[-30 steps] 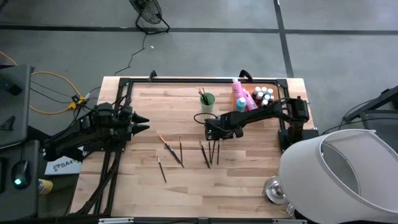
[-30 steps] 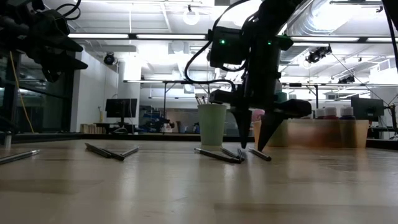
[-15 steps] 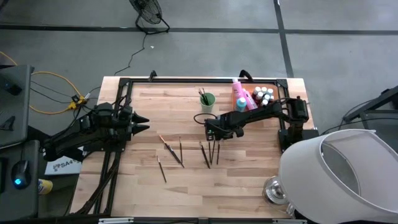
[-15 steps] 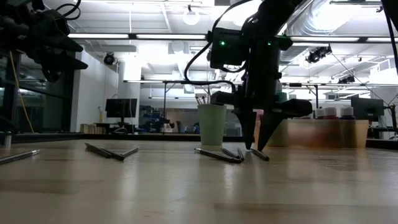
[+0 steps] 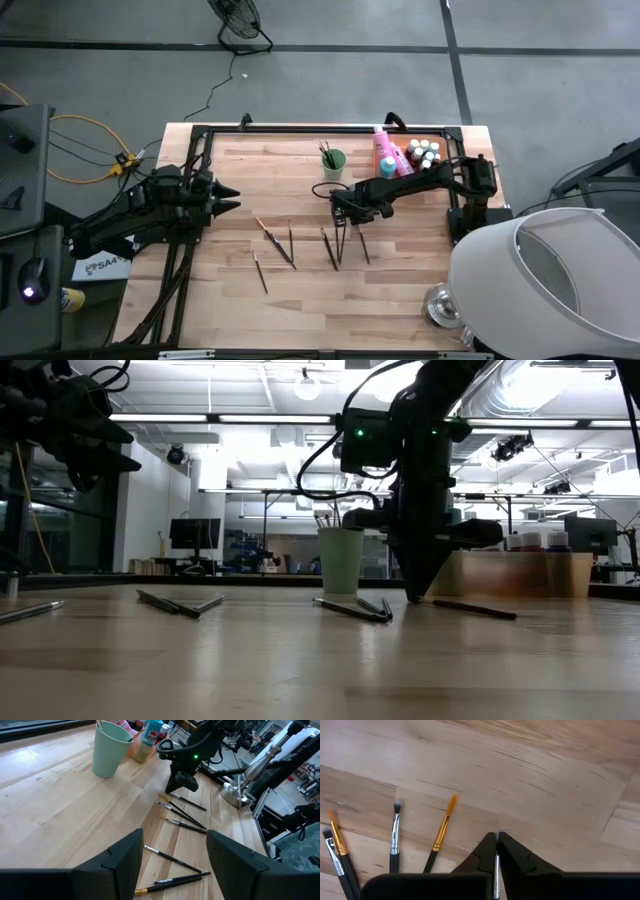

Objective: Pick & Place Paint Supplies
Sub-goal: Put the silver paintbrush into the green cup

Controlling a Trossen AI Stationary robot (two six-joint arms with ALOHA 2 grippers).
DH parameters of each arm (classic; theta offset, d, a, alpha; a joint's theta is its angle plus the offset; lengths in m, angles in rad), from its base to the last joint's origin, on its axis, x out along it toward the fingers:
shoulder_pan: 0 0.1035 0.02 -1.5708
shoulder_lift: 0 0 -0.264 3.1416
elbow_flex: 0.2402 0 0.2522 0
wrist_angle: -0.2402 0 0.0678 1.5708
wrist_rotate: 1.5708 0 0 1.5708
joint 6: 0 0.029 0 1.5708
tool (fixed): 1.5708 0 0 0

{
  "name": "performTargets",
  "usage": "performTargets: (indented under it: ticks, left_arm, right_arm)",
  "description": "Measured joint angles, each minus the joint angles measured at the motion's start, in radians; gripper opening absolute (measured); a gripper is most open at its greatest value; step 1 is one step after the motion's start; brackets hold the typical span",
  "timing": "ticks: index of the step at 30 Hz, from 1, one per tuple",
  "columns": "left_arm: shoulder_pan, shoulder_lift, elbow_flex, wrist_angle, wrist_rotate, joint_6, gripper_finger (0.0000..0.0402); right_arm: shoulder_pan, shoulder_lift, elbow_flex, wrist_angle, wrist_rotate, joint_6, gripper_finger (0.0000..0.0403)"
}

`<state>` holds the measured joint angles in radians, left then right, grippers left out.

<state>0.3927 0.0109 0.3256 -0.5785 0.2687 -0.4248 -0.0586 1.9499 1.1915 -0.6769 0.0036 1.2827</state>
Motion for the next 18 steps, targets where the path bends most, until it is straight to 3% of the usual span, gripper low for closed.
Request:
performTargets:
  ticks: [8,13,18]
  left_arm:
    - [0.000,0.000,0.000,0.000,0.000,0.000,0.0214]
    - [0.000,0.000,0.000,0.000,0.000,0.000,0.0214]
    - [0.000,0.000,0.000,0.000,0.000,0.000,0.0214]
  right_arm:
    - [0.008,-0.034,0.028,-0.001,0.048,-0.053,0.0005]
    - [0.007,-0.144,0.080,0.034,0.192,-0.112,0.0004]
    - [0.008,-0.232,0.110,0.165,0.433,-0.223,0.0004]
